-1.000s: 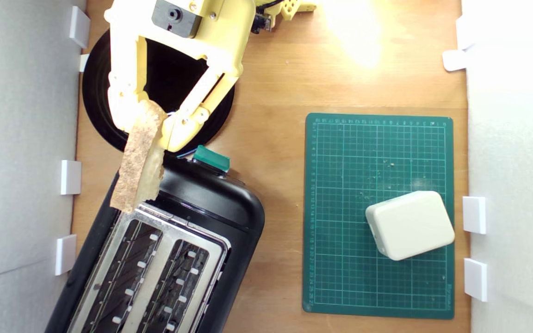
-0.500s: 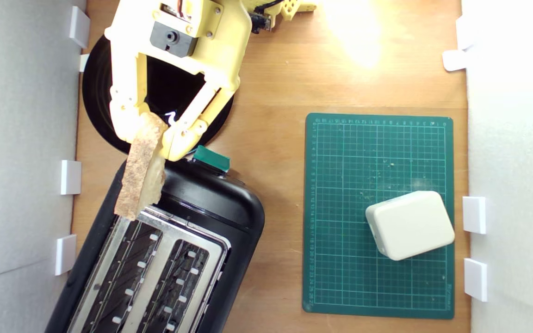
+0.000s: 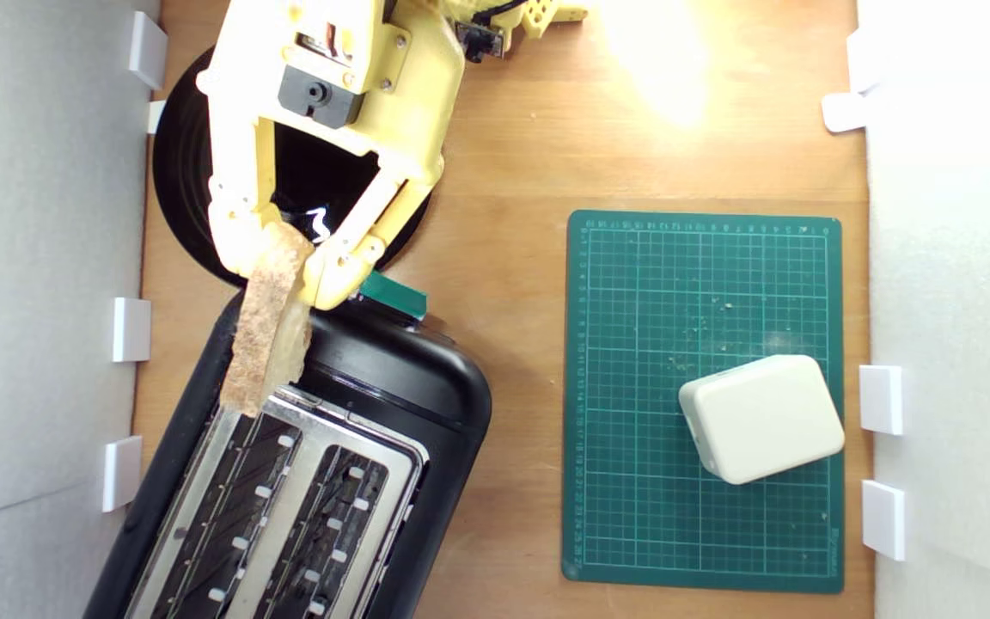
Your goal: Pick bread and place in toaster
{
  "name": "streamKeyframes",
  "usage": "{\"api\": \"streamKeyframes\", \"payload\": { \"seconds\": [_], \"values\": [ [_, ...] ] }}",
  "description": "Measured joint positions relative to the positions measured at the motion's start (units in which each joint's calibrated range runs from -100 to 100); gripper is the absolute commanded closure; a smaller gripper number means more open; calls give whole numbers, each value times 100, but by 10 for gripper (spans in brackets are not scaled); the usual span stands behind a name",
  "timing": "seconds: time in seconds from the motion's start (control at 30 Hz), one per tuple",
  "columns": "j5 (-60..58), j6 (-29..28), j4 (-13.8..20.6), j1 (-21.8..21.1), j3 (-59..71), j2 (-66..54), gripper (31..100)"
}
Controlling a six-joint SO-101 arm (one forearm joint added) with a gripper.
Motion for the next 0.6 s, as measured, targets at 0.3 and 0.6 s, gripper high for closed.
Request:
{"api": "streamKeyframes", "payload": {
  "seconds": [0.3,0.6],
  "values": [
    [-85,-5,-18,0,-213,218,705],
    [-534,-21,18,0,-222,260,705]
  ]
}}
